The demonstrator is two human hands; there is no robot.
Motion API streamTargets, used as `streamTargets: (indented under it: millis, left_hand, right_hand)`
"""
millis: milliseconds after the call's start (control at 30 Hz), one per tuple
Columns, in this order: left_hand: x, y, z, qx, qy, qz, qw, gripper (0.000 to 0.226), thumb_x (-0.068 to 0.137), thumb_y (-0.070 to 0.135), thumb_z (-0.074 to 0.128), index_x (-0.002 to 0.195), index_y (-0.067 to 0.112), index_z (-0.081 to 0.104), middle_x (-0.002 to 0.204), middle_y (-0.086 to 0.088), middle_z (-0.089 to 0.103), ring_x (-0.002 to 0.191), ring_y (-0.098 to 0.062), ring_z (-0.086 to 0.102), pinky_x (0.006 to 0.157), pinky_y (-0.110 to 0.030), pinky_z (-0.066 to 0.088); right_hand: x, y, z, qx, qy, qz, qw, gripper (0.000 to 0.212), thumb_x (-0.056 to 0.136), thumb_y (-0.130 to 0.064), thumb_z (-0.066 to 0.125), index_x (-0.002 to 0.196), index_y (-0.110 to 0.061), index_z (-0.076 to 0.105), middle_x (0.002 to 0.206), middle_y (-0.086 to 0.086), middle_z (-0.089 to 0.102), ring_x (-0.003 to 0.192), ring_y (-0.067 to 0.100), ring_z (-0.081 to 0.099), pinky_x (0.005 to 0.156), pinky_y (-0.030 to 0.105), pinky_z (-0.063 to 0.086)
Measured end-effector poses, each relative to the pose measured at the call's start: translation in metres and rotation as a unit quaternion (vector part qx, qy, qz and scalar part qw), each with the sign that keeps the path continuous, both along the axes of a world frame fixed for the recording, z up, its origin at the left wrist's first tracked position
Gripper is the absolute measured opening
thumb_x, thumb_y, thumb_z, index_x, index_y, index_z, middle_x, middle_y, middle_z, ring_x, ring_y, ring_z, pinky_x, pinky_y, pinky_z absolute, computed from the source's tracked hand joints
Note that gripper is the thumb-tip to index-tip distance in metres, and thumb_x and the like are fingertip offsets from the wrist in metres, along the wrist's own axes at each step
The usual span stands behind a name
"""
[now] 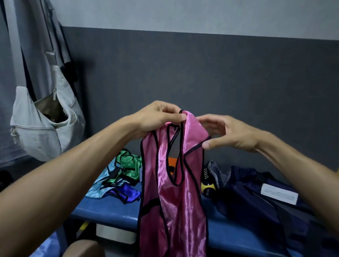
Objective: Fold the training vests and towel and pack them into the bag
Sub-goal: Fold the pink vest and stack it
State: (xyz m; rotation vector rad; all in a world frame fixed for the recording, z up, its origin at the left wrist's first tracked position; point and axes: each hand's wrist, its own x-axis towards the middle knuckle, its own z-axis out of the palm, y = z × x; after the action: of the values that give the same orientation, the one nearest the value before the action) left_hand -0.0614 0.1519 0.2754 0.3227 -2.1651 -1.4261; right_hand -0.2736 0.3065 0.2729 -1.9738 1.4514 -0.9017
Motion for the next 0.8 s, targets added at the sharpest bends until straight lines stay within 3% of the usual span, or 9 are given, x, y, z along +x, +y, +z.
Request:
streamTargets:
  millis: [100, 167, 267, 367, 500, 567, 700, 800]
  left_hand:
    - [-0.002, 0.000, 0.000, 0.010, 0.014, -0.001, 1.000, 0.021, 0.096, 0.014, 0.070, 0.105, -0.004, 0.067, 0.089, -0.013, 0.067, 0.077, -0.019, 0.063, 0.076, -0.029, 0.055]
    - [-0.003, 0.000, 0.000, 0.012, 0.021, 0.001, 1.000, 0.018, 0.096, 0.013, 0.069, 0.103, -0.003, 0.067, 0.088, -0.011, 0.068, 0.076, -0.018, 0.064, 0.075, -0.027, 0.056]
    - [-0.003, 0.002, 0.000, 0.016, 0.024, -0.005, 1.000, 0.011, 0.095, 0.012, 0.069, 0.096, 0.001, 0.068, 0.084, -0.008, 0.069, 0.074, -0.016, 0.065, 0.074, -0.026, 0.056]
    - [0.001, 0.001, 0.002, 0.002, 0.014, 0.004, 1.000, 0.015, 0.094, 0.015, 0.072, 0.090, 0.001, 0.067, 0.080, -0.007, 0.066, 0.072, -0.016, 0.061, 0.074, -0.027, 0.054]
    - [0.008, 0.005, 0.005, -0.065, -0.079, -0.015, 0.995, 0.032, 0.089, 0.025, 0.078, 0.084, -0.004, 0.065, 0.077, -0.011, 0.060, 0.070, -0.020, 0.054, 0.069, -0.029, 0.046]
    - [0.006, 0.009, 0.007, -0.056, -0.084, -0.004, 0.995, 0.029, 0.089, 0.032, 0.078, 0.079, 0.006, 0.069, 0.077, -0.008, 0.065, 0.070, -0.019, 0.060, 0.069, -0.029, 0.050]
    - [0.001, 0.009, 0.010, 0.000, -0.027, 0.021, 0.999, 0.035, 0.094, 0.036, 0.072, 0.090, 0.002, 0.073, 0.093, -0.015, 0.073, 0.085, -0.025, 0.067, 0.095, -0.042, 0.057]
    - [-0.005, 0.006, 0.008, -0.055, 0.004, 0.073, 0.996, 0.028, 0.092, 0.033, 0.076, 0.090, 0.006, 0.067, 0.085, -0.010, 0.065, 0.079, -0.021, 0.058, 0.083, -0.037, 0.051]
  right_hand:
    - [-0.003, -0.002, -0.011, -0.006, 0.000, -0.001, 1.000, 0.065, 0.084, 0.005, 0.077, 0.142, -0.013, 0.054, 0.139, 0.003, 0.065, 0.132, 0.020, 0.059, 0.112, 0.033, 0.045]
    - [0.002, -0.006, -0.017, -0.045, -0.016, -0.035, 0.998, 0.047, 0.087, 0.004, 0.075, 0.131, -0.009, 0.063, 0.128, 0.006, 0.071, 0.122, 0.024, 0.066, 0.107, 0.036, 0.051]
    - [0.009, -0.014, -0.024, -0.110, -0.028, -0.111, 0.987, 0.019, 0.093, 0.003, 0.069, 0.109, -0.005, 0.073, 0.103, 0.007, 0.078, 0.095, 0.017, 0.073, 0.086, 0.032, 0.059]
    - [0.005, -0.020, -0.015, -0.153, -0.038, -0.198, 0.968, 0.023, 0.093, 0.011, 0.059, 0.101, -0.004, 0.075, 0.088, 0.008, 0.077, 0.075, 0.014, 0.070, 0.073, 0.036, 0.060]
    - [0.005, -0.018, 0.014, -0.129, -0.069, -0.212, 0.966, 0.019, 0.098, 0.005, 0.057, 0.102, 0.000, 0.075, 0.077, 0.005, 0.074, 0.059, 0.007, 0.064, 0.057, 0.020, 0.052]
    - [0.009, -0.018, 0.027, -0.099, -0.059, -0.183, 0.976, 0.020, 0.098, 0.004, 0.057, 0.105, -0.001, 0.076, 0.083, 0.012, 0.076, 0.065, 0.011, 0.066, 0.061, 0.022, 0.055]
    - [0.010, -0.016, 0.043, -0.052, -0.026, -0.138, 0.989, 0.023, 0.101, -0.001, 0.055, 0.110, -0.007, 0.075, 0.102, 0.019, 0.076, 0.082, 0.022, 0.070, 0.077, 0.031, 0.059]
    - [0.010, -0.011, 0.049, 0.011, -0.056, -0.096, 0.994, 0.029, 0.102, 0.002, 0.048, 0.111, -0.006, 0.074, 0.091, 0.012, 0.067, 0.071, 0.016, 0.057, 0.069, 0.022, 0.054]
